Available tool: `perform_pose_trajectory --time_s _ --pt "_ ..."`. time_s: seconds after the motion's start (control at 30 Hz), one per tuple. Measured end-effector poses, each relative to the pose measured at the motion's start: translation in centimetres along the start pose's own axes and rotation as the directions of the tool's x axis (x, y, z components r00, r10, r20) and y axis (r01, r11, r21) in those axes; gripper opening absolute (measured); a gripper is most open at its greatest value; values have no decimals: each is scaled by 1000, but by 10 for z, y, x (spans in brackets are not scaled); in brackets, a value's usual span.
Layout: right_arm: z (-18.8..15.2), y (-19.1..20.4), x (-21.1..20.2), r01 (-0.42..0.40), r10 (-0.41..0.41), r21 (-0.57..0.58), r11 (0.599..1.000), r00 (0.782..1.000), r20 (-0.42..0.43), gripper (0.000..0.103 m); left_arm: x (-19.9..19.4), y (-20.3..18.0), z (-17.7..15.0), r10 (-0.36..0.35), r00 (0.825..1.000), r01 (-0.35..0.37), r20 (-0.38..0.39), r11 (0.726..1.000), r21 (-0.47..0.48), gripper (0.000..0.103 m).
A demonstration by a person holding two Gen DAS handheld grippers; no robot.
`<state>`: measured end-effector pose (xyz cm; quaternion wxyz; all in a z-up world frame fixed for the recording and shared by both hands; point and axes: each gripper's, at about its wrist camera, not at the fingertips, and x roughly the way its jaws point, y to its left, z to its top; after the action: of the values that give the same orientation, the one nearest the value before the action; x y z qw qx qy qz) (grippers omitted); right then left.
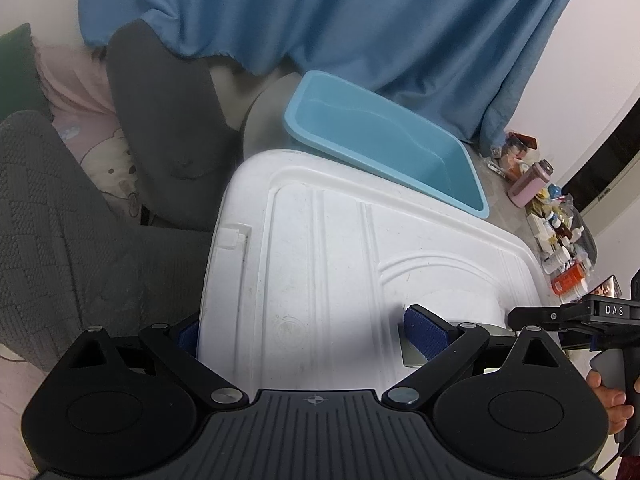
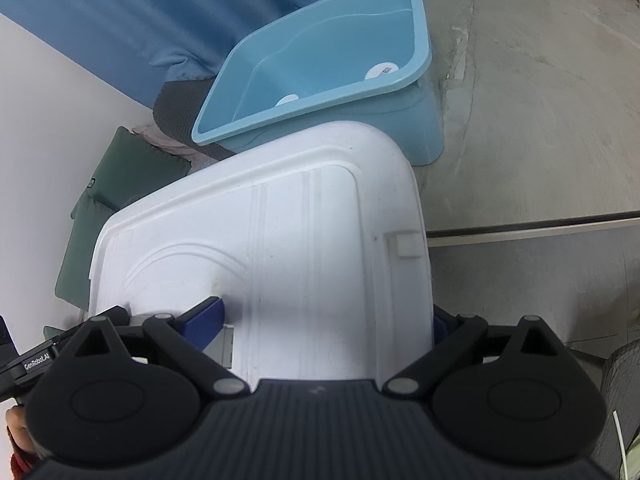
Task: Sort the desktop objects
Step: 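Move the held lid over the tub opening with both grippers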
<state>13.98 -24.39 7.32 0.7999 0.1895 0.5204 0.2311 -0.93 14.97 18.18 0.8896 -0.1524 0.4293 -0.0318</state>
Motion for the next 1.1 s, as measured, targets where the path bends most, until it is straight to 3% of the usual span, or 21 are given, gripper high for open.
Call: perform_pose_trajectory --time_s 0.27,0.73,1.1 --pt "23 1 11 -3 3 15 1000 1000 6 98 18 0 24 -3 1000 3 -4 1000 10 98" --pt "76 16 35 4 -5 29 1000 999 37 98 52 15 101 -21 1000 22 -5 999 32 98" --pt "99 22 42 31 -35 59 998 996 79 98 79 27 145 -61 998 62 -15 996 61 98"
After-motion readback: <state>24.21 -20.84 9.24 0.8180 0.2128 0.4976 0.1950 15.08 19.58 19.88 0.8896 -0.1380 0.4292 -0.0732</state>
